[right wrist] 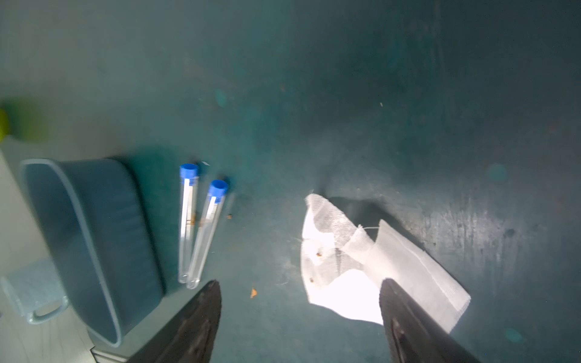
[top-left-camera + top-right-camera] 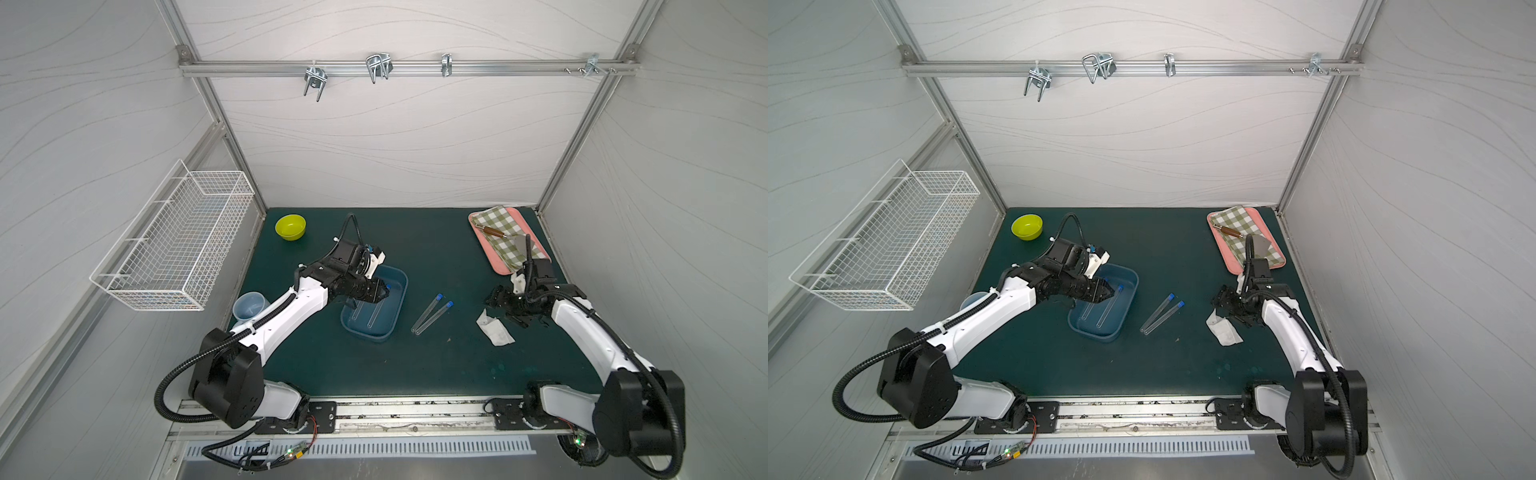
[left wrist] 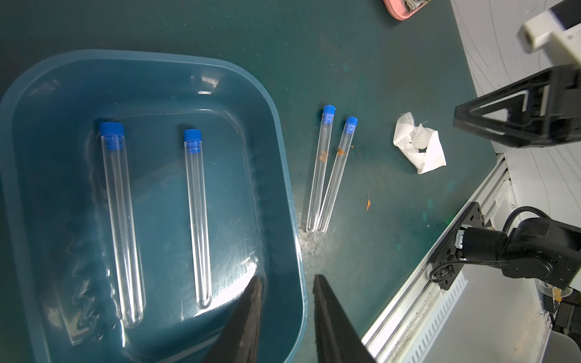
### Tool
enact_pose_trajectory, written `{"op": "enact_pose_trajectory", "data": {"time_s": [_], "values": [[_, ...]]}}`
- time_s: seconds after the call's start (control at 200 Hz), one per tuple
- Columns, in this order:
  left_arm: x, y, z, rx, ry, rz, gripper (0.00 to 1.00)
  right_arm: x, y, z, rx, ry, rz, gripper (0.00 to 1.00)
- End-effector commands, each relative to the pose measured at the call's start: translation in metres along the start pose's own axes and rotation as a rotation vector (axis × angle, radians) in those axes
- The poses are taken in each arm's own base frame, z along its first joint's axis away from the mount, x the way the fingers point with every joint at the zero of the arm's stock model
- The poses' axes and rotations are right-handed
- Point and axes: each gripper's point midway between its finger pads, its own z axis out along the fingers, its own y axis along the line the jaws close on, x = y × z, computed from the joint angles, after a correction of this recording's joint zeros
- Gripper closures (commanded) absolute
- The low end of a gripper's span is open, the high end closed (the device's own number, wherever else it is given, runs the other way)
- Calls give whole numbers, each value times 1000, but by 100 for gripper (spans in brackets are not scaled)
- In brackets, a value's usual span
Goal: Wipe the exteriors of test tubes
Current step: Place the cleaning item at the center of the board, then pick up the test tube at the center of the board.
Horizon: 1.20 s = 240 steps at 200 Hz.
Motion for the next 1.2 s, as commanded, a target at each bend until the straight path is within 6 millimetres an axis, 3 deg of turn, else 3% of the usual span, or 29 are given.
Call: {"op": "enact_pose_trajectory", "data": {"time_s": [0.0,0.11,0.185,0.3,0.395,0.515,0.665,1.196], "values": [[-10,-9,-7,26,-50,21,69,-3,19,-21,-60,-30,-4,20],[-11,-10,-10,29,-60,17,69,-8,36,-33,-88,-70,-54,26],[-10,-11,-12,27,-68,13,69,-1,52,-29,-75,-39,-126,30],[-7,-9,-18,12,-92,5,69,20,79,1,-53,44,-226,34],[-3,-7,-24,-6,-109,-2,68,33,89,34,-15,102,-232,40],[2,-8,-31,-7,-126,-4,67,42,90,69,47,141,-210,50],[10,-9,-32,8,-127,-14,67,40,88,93,97,144,-160,62],[25,-14,-29,69,-123,-11,67,29,86,124,192,170,-96,60]]}}
